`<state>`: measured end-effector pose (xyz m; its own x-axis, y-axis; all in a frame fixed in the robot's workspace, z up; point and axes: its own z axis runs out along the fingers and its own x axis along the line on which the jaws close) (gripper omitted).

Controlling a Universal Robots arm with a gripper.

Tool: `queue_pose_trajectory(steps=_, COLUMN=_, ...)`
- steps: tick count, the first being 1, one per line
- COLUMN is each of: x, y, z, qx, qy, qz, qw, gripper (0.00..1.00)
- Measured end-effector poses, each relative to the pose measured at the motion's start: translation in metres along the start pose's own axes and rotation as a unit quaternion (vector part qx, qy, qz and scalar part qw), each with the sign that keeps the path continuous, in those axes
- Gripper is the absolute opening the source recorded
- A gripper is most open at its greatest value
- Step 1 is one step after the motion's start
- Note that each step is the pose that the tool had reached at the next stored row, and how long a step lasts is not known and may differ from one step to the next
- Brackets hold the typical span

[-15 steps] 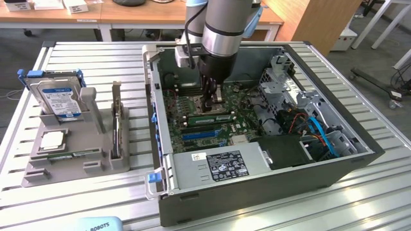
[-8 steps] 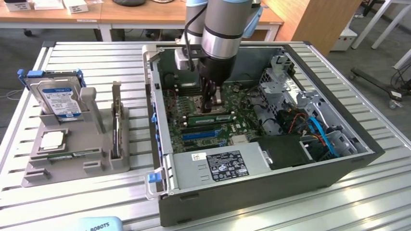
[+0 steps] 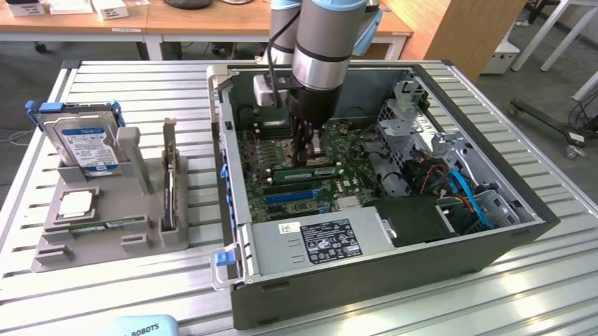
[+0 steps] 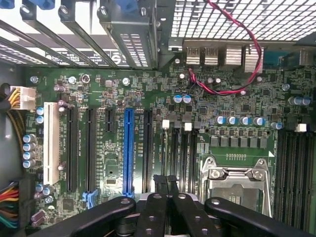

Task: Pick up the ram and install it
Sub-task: 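Press down the ram until it locks into place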

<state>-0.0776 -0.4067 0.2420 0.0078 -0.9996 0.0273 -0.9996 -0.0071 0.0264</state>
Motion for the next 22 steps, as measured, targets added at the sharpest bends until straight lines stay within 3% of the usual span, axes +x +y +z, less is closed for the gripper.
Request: queue_pose_trajectory(steps=22, x=-0.0011, y=0.0002, z=0.0069, qx=0.0001, qy=-0.0002, qz=0.000, qw=1.0000, gripper=0.10)
